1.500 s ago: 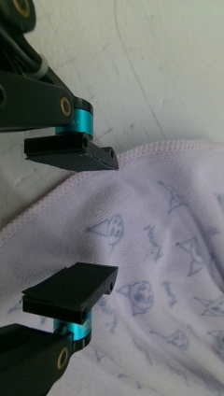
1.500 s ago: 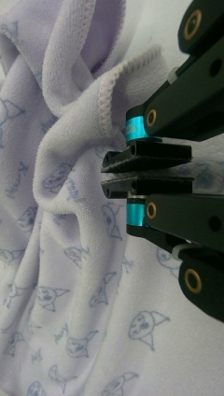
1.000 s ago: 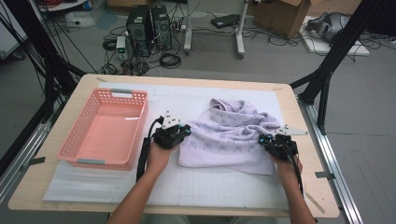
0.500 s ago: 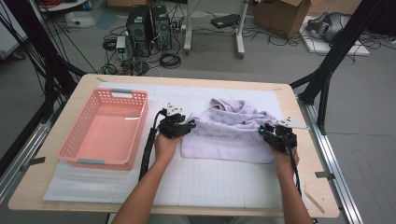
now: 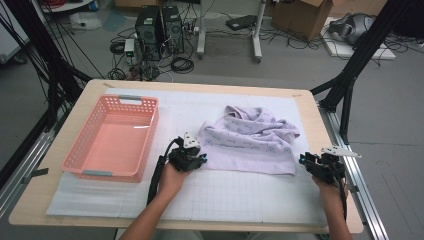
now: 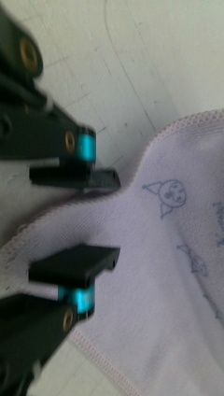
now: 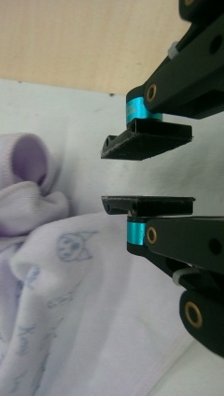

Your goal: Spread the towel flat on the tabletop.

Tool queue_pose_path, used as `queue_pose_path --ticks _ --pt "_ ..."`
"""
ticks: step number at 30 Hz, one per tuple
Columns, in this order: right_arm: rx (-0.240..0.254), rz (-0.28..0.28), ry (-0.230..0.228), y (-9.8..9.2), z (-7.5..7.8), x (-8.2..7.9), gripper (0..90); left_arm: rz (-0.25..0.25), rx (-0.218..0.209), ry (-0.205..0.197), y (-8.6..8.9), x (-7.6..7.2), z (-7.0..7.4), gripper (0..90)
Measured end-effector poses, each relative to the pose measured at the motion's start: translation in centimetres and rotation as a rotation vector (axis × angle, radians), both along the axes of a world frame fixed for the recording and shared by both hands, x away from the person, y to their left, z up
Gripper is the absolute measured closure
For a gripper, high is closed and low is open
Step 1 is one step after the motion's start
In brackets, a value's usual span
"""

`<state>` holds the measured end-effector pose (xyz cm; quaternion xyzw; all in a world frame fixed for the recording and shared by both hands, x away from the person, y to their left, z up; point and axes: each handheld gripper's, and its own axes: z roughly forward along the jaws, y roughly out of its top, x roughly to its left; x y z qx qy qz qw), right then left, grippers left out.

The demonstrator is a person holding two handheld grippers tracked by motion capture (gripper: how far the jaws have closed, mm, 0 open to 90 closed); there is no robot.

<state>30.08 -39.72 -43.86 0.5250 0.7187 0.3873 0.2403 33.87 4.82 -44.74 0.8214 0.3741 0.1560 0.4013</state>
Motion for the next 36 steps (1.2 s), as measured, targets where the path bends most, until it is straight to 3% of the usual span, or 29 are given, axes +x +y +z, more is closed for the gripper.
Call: queue_pose_path --ticks 2,6,9,15,17,18,19,21,22,23,29,36 --pt "0.000 0.006 0.018 0.0 -0.4 -0.1 70.4 -0.008 0.007 0.007 0.2 -0.5 0.3 86.8" --pt "-0.004 0.032 0.043 0.4 -0.8 -0.3 70.3 0.006 -0.053 -0.022 2.2 -2.4 0.4 87.1" --pt "0.011 0.051 0.049 0.9 -0.8 -0.4 68.6 0.026 -0.093 -0.017 4.2 -3.6 0.0 87.0" --pt "0.055 0.154 0.073 3.9 -0.8 -0.5 62.1 0.041 -0.144 -0.011 6.5 -5.1 -0.1 86.7" --pt "0.030 0.178 0.098 5.1 -1.0 -0.6 60.4 0.042 -0.153 -0.008 6.7 -5.2 -0.1 86.5" --pt "-0.026 0.178 0.093 5.8 -1.1 -0.7 60.4 0.046 -0.155 -0.008 6.6 -5.2 -0.2 86.5" --pt "-0.061 0.172 0.076 6.3 -1.1 -1.0 62.2 0.047 -0.158 -0.007 6.7 -5.3 -0.2 86.5" --pt "-0.047 0.176 0.089 6.3 -1.0 -1.2 73.7 0.046 -0.160 -0.007 6.7 -5.4 -0.2 86.5" --pt "-0.043 0.188 0.095 6.3 -0.9 -1.3 83.8 0.049 -0.161 -0.007 6.7 -5.5 -0.2 86.5" --pt "-0.034 0.197 0.105 6.3 -0.9 -1.4 85.9 0.049 -0.163 -0.007 6.8 -5.6 -0.2 86.5" --pt "-0.048 0.185 0.116 5.6 -0.5 -2.9 87.4 0.061 -0.191 0.003 7.5 -6.8 -0.1 86.7" --pt "-0.048 0.186 0.116 5.2 0.0 -6.8 87.5 0.053 -0.215 0.019 7.9 -10.1 -0.3 86.8"
